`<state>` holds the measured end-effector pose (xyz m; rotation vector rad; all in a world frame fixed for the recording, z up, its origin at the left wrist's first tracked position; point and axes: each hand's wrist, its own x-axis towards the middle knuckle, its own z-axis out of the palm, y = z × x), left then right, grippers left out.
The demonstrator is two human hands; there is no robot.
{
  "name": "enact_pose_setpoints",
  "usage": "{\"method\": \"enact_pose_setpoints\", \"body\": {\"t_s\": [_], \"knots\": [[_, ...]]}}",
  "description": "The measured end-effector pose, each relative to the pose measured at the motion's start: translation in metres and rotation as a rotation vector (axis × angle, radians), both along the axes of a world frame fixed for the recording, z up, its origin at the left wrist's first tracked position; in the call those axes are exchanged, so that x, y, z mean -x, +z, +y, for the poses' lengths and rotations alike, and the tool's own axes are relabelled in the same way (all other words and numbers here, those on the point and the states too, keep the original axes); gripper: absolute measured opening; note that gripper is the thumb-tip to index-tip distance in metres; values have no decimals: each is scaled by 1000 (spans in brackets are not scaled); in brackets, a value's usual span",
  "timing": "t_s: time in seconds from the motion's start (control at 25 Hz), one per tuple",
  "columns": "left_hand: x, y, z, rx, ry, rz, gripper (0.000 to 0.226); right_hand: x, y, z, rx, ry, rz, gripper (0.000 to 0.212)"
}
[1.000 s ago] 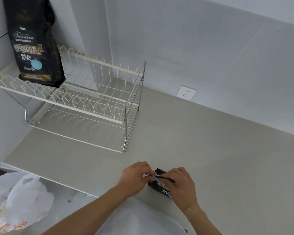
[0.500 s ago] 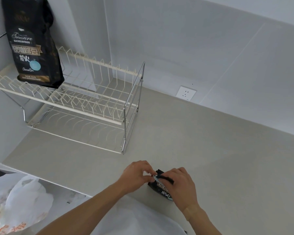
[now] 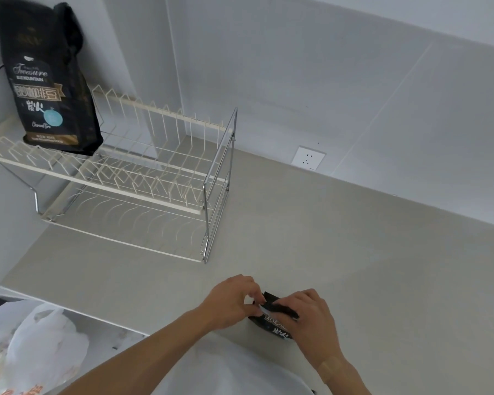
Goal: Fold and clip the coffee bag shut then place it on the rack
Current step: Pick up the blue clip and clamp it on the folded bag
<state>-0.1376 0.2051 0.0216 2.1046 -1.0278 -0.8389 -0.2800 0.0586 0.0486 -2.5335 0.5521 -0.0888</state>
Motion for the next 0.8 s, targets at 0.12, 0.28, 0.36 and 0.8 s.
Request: {"method": "enact_pose_setpoints", "body": {"t_s": [0.12,0.28,0.36,0.8], "knots": [[-2,2,-1,-57,-39,-50,26,29,-5,-17,-168,-201,55,23],[0,17,-17,-104,-237,-170,46,66,-19,-30,-722,-485,-37,33],[5,25,-27,-26,-292,-330,38,67,-25,-24,-806,-529,-111,33],[47,26,-76,48,-449,-516,19,66,-46,-15,-723,-577,-220,25]]}}
